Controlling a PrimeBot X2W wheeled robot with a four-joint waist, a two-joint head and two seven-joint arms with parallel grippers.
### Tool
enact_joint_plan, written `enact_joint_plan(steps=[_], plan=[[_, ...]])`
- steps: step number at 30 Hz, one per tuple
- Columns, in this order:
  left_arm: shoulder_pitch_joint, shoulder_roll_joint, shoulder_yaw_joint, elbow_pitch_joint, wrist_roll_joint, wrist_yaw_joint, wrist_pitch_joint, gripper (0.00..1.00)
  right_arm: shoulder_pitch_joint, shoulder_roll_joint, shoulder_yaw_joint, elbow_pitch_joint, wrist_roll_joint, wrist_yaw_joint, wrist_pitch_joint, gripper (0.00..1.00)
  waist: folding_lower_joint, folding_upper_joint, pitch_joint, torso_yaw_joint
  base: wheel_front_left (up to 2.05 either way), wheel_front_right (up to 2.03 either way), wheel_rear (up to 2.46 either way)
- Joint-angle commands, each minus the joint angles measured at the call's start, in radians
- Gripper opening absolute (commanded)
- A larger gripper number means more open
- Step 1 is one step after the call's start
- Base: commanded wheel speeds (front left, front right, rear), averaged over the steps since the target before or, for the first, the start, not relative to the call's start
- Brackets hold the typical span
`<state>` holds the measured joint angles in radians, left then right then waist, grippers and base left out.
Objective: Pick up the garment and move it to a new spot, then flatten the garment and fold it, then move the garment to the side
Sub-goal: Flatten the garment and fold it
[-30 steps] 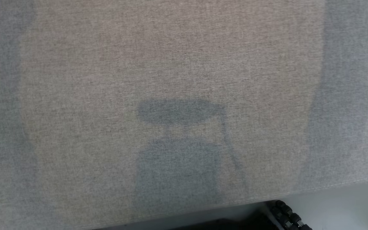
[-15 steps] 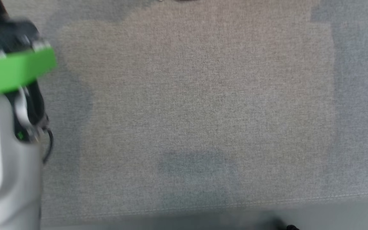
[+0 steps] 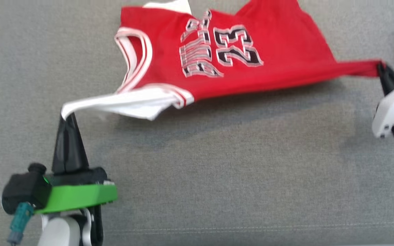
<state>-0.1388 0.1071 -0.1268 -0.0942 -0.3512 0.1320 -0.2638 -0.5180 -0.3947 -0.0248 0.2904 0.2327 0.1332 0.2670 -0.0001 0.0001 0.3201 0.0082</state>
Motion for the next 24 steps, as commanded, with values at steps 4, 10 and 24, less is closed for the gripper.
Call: enact_joint_plan(steps=[4, 10, 24], plan=[[0.108, -0.008, -0.019, 0.037, 0.029, 0.010, -0.001, 0.00, 0.197, 0.097, -0.127, -0.124, -0.049, -0.004, 0.042, 0.00, 0.0001, -0.0001, -0.130, 0.034, 0.00, 0.00, 0.00], [0.176, -0.013, -0.056, 0.093, 0.061, 0.028, -0.001, 0.00, 0.325, 0.209, -0.234, -0.200, -0.121, -0.004, 0.077, 0.00, 0.0001, -0.0001, -0.167, 0.040, 0.00, 0.00, 0.00], [0.311, 0.060, -0.052, 0.134, 0.114, 0.104, 0.082, 0.00, 0.593, 0.337, -0.370, -0.356, -0.186, -0.005, 0.285, 0.00, 0.0001, -0.0001, -0.186, 0.036, 0.00, 0.00, 0.00]])
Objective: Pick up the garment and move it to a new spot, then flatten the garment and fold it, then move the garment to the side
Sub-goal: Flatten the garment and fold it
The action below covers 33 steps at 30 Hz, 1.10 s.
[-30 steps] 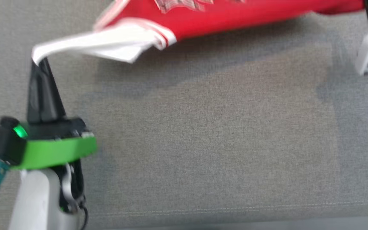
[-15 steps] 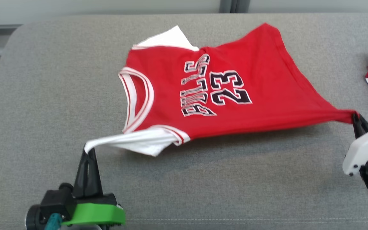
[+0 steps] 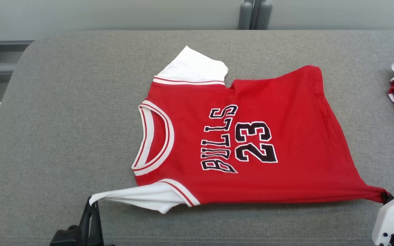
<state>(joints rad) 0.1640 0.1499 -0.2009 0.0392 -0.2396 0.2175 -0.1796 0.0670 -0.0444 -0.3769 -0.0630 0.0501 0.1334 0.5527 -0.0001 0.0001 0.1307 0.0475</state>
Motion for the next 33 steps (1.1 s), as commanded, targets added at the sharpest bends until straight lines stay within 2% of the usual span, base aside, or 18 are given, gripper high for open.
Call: enact_joint_plan(steps=[1, 4, 8, 17, 22, 28, 33], plan=[[0.019, 0.021, 0.025, -0.005, 0.000, 0.021, 0.008, 0.00, 0.020, -0.013, -0.018, -0.003, 0.007, -0.005, 0.009, 0.00, 0.0001, -0.0001, 0.005, -0.005, 0.00, 0.00, 0.00], [0.045, 0.027, 0.019, -0.022, -0.003, 0.026, 0.038, 0.00, 0.040, -0.013, -0.011, -0.011, 0.039, -0.005, 0.026, 0.00, 0.0001, -0.0001, 0.009, -0.012, 0.00, 0.00, 0.00], [0.022, 0.039, -0.010, -0.042, 0.013, 0.009, 0.082, 0.00, 0.032, -0.011, 0.006, -0.030, 0.069, -0.005, 0.009, 0.00, 0.0001, -0.0001, 0.010, -0.021, 0.00, 0.00, 0.00], [-0.199, 0.095, -0.093, 0.025, 0.067, -0.075, 0.262, 0.00, -0.122, -0.011, 0.105, -0.026, 0.019, -0.004, 0.009, 0.00, 0.0001, -0.0001, 0.032, -0.042, 0.00, 0.00, 0.00], [-0.323, 0.106, -0.137, 0.071, 0.087, -0.123, 0.356, 0.00, -0.210, -0.049, 0.175, 0.038, 0.022, -0.004, 0.032, 0.00, 0.0001, -0.0001, 0.049, -0.050, 0.00, 0.00, 0.00], [-0.447, 0.110, -0.184, 0.136, 0.110, -0.180, 0.379, 0.00, -0.296, -0.109, 0.233, 0.125, 0.040, -0.004, 0.032, 0.00, 0.0001, -0.0001, 0.076, -0.053, 0.00, 0.00, 0.00], [-0.517, 0.104, -0.211, 0.173, 0.128, -0.205, 0.372, 0.00, -0.341, -0.135, 0.248, 0.172, 0.043, -0.004, 0.020, 0.00, 0.0001, -0.0001, 0.099, -0.054, 0.00, 0.00, 0.00]])
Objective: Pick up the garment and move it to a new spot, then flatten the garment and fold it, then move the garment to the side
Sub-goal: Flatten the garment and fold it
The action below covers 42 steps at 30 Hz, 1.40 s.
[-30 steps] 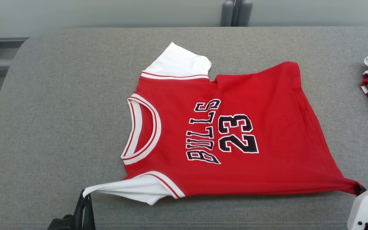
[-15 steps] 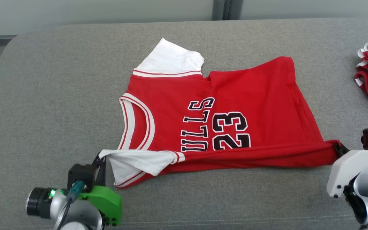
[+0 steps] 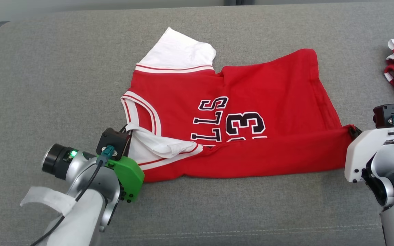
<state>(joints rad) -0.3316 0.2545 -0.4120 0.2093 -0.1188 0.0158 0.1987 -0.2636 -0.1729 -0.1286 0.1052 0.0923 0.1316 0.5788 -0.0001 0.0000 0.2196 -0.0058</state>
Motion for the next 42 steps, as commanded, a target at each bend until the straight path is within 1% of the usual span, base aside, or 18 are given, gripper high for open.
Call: enact_joint_plan(steps=[1, 7, 15, 16, 17, 18, 22, 27, 32, 35, 42], plan=[[-0.035, -0.002, -0.007, 0.013, 0.013, -0.009, -0.007, 0.00, -0.018, -0.011, 0.000, 0.014, 0.000, -0.002, -0.010, 0.00, 0.0001, 0.0000, 0.015, 0.000, 0.00, 0.00, 0.00], [-0.114, -0.011, -0.025, 0.065, 0.027, -0.022, -0.028, 0.00, -0.045, -0.022, -0.009, 0.065, -0.002, -0.002, -0.035, 0.00, 0.0001, 0.0000, 0.040, 0.002, 0.00, 0.00, 0.00], [-0.181, -0.011, -0.027, 0.122, 0.033, -0.016, -0.054, 0.00, -0.061, -0.015, -0.003, 0.106, -0.001, -0.002, -0.064, 0.00, 0.0001, 0.0000, 0.056, -0.001, 0.00, 0.00, 0.00], [-0.185, -0.012, -0.027, 0.130, 0.032, -0.014, -0.056, 0.00, -0.065, -0.013, 0.001, 0.108, 0.004, -0.002, -0.073, 0.20, 0.0001, 0.0000, 0.057, -0.001, 0.00, 0.00, 0.00], [-0.187, -0.013, -0.029, 0.137, 0.031, -0.013, -0.062, 0.44, -0.068, -0.008, -0.001, 0.113, 0.013, -0.002, -0.079, 1.00, 0.0001, 0.0000, 0.058, -0.001, 0.00, 0.00, 0.00], [-0.190, -0.015, -0.030, 0.140, 0.031, -0.014, -0.071, 1.00, -0.070, -0.005, -0.003, 0.118, 0.014, -0.002, -0.086, 1.00, 0.0001, 0.0000, 0.058, -0.001, 0.00, 0.00, 0.00], [-0.178, -0.024, -0.027, 0.161, 0.020, -0.001, -0.109, 1.00, -0.064, 0.003, -0.003, 0.124, 0.034, -0.002, -0.114, 1.00, 0.0001, 0.0000, 0.051, 0.005, 0.00, 0.00, 0.00], [-0.104, -0.019, 0.008, 0.154, -0.014, 0.044, -0.167, 1.00, -0.004, 0.002, -0.024, 0.079, 0.053, -0.002, -0.128, 1.00, 0.0001, 0.0000, 0.023, 0.019, 0.00, 0.00, 0.00], [0.000, -0.010, 0.017, 0.125, -0.042, 0.070, -0.167, 1.00, 0.082, 0.001, -0.040, 0.007, 0.059, -0.002, -0.102, 1.00, 0.0001, 0.0000, 0.002, 0.028, 0.00, 0.00, 0.00], [0.061, -0.015, 0.013, 0.111, -0.055, 0.083, -0.159, 1.00, 0.135, 0.016, -0.068, -0.032, 0.050, -0.002, -0.101, 1.00, 0.0001, 0.0000, -0.007, 0.030, 0.00, 0.00, 0.00], [0.119, -0.029, -0.001, 0.113, -0.069, 0.094, -0.150, 1.00, 0.186, 0.042, -0.100, -0.043, 0.028, -0.002, -0.111, 1.00, 0.0001, 0.0000, -0.015, 0.028, 0.00, 0.00, 0.00]])
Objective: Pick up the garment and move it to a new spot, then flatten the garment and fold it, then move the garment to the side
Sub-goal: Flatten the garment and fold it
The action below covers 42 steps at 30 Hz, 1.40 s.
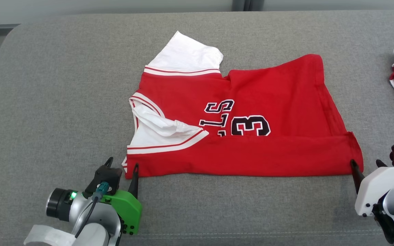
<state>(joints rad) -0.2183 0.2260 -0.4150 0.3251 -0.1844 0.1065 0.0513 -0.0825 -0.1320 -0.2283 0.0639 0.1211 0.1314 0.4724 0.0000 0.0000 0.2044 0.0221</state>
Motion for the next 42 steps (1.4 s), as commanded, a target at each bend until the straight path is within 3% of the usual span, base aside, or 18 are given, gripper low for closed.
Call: enact_joint_plan(steps=[1, 9, 23, 24, 25, 26, 27, 29, 30, 36, 42], plan=[[0.007, -0.002, 0.001, 0.002, -0.006, 0.005, -0.001, 1.00, 0.006, 0.003, -0.002, 0.003, -0.003, -0.002, -0.007, 1.00, 0.0000, 0.0000, 0.000, -0.001, 0.00, 0.00, 0.00], [-0.022, -0.007, 0.000, 0.037, -0.021, 0.014, 0.047, 1.00, -0.034, 0.003, 0.007, 0.064, -0.018, -0.002, -0.010, 1.00, 0.0000, 0.0000, 0.015, -0.007, 0.00, 0.00, 0.00], [-0.039, -0.043, -0.010, 0.092, -0.081, -0.016, 0.087, 1.00, -0.081, 0.017, 0.004, 0.186, -0.013, -0.002, -0.052, 1.00, 0.0000, 0.0000, 0.034, -0.006, 0.00, 0.00, 0.00], [-0.041, -0.044, -0.012, 0.100, -0.083, -0.018, 0.086, 0.93, -0.086, 0.020, 0.005, 0.195, -0.009, -0.002, -0.051, 1.00, 0.0000, 0.0000, 0.035, -0.006, 0.00, 0.00, 0.00], [-0.043, -0.045, -0.013, 0.105, -0.085, -0.018, 0.088, 0.64, -0.090, 0.022, 0.005, 0.203, -0.005, -0.002, -0.049, 1.00, 0.0000, 0.0000, 0.036, -0.006, 0.00, 0.00, 0.00], [-0.044, -0.047, -0.016, 0.110, -0.088, -0.021, 0.089, 0.31, -0.093, 0.023, 0.007, 0.211, -0.004, -0.002, -0.048, 0.87, 0.0000, 0.0000, 0.037, -0.006, 0.00, 0.00, 0.00], [-0.048, -0.048, -0.019, 0.117, -0.091, -0.025, 0.094, 0.00, -0.096, 0.023, 0.006, 0.218, -0.004, -0.002, -0.046, 0.51, 0.0000, 0.0000, 0.038, -0.006, 0.00, 0.00, 0.00], [-0.052, -0.051, -0.023, 0.125, -0.092, -0.028, 0.097, 0.00, -0.103, 0.026, 0.005, 0.227, -0.002, -0.002, -0.045, 0.09, 0.0000, 0.0000, 0.040, -0.006, 0.00, 0.00, 0.00], [-0.053, -0.050, -0.023, 0.128, -0.093, -0.030, 0.096, 0.00, -0.105, 0.027, 0.002, 0.231, -0.001, -0.002, -0.043, 0.00, 0.0000, 0.0000, 0.041, -0.005, 0.00, 0.00, 0.00], [-0.058, -0.044, -0.023, 0.147, -0.100, -0.030, 0.084, 0.00, -0.102, 0.030, -0.012, 0.233, 0.016, -0.002, -0.048, 0.00, 0.0000, 0.0000, 0.033, -0.003, 0.00, 0.00, 0.00], [-0.019, -0.033, -0.005, 0.129, -0.113, 0.002, 0.092, 0.00, -0.064, 0.040, -0.022, 0.193, 0.050, -0.002, -0.036, 0.00, 0.0000, 0.0000, 0.009, 0.001, 0.00, 0.00, 0.00]])
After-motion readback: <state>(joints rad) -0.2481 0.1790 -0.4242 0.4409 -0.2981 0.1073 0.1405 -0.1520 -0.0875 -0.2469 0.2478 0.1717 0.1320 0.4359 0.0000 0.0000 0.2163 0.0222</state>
